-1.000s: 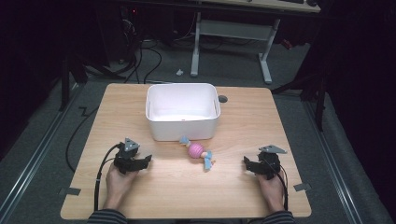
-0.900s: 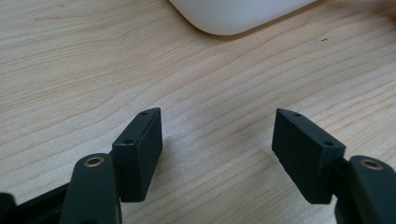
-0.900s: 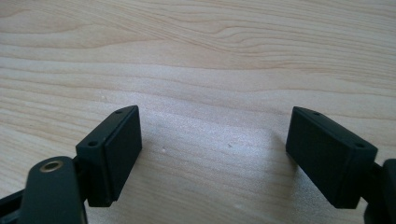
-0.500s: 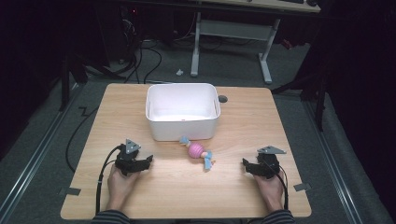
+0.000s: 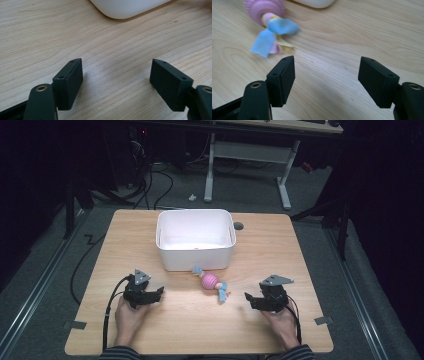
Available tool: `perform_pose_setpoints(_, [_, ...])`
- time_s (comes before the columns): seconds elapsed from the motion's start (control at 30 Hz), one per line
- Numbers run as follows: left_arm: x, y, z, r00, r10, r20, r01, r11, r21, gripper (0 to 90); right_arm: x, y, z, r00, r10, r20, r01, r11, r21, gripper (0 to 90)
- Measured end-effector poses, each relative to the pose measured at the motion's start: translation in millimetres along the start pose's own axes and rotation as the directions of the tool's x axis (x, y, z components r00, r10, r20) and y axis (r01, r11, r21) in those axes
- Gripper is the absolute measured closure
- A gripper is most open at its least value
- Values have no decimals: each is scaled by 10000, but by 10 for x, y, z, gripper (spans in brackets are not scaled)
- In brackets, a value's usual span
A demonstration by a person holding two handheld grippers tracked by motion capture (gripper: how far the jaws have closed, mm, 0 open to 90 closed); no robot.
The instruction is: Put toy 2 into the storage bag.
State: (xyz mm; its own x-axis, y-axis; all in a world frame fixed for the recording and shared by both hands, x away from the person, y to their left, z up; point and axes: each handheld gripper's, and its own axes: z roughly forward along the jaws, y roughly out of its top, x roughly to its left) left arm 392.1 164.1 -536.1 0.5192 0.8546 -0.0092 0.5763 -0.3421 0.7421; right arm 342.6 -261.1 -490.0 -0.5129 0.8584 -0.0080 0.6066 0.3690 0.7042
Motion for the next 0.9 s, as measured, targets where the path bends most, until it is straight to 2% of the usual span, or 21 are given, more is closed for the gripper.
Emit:
perform_pose_setpoints(0.2, [1,0,0,10000,5,5,-5,10000,-2,267,134,145,71,9982,-436,-408,444,9988,185,306])
perform_pose_setpoints(0.3, [1,0,0,10000,7,5,-7,10000,4,267,219,243,122,9946,-778,-685,804,9961,358,309])
perform_pose_setpoints(0.37, [1,0,0,10000,6,5,-6,10000,3,267,240,266,132,9939,-819,-732,850,9956,402,309])
perform_pose_setpoints(0.57, [1,0,0,10000,3,7,-3,10000,-1,267,367,455,174,9868,-1328,-922,1371,9896,424,310])
perform_pose_setpoints(0.9, [2,0,0,10000,0,10,0,10000,-2,267,505,656,287,9778,-1711,-1206,1793,9819,614,307])
